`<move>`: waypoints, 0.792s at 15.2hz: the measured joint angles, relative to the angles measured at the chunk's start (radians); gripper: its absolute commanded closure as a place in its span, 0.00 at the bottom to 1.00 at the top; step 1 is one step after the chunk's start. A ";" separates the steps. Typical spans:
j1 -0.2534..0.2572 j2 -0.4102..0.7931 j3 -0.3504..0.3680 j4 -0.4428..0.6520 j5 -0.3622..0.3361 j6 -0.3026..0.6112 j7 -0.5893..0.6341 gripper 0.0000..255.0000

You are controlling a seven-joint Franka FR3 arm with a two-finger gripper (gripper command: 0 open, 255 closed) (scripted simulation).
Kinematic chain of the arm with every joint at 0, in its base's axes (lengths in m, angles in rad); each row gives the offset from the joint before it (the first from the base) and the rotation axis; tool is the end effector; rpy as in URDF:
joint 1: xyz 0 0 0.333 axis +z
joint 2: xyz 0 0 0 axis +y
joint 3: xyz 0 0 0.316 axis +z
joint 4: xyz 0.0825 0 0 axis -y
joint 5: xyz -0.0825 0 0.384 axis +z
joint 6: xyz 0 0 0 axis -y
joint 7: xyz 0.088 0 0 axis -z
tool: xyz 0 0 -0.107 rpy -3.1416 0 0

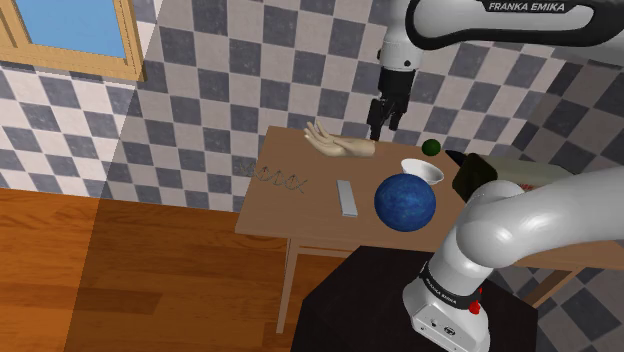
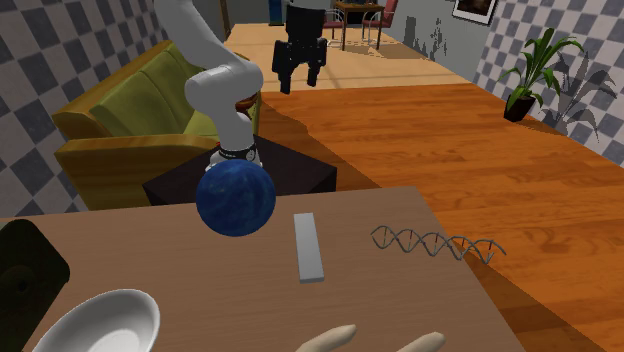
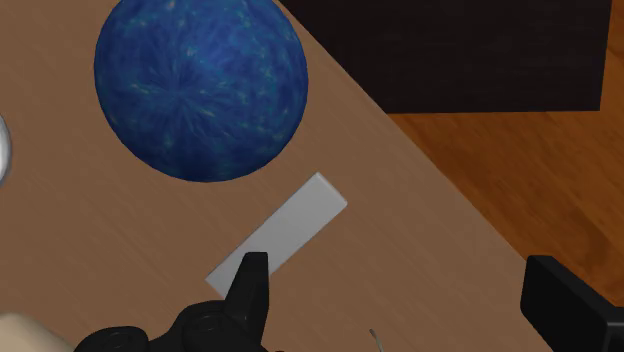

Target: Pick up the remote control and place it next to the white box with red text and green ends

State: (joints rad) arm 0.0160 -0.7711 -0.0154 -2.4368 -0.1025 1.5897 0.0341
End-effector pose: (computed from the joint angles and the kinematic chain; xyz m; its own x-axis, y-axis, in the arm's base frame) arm 0.3088 -0.0116 0.5499 0.9970 -0.0263 -0.0729 -0.0194 -0.9954 0.0937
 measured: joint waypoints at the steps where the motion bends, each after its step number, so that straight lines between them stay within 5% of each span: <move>1: 0.000 0.000 0.000 0.000 0.000 0.000 0.000 0.00; 12: -0.089 0.181 -0.056 -0.176 -0.012 0.384 0.136 0.00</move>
State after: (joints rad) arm -0.0730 -0.5903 -0.0710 -2.6126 -0.1147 1.9741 0.1702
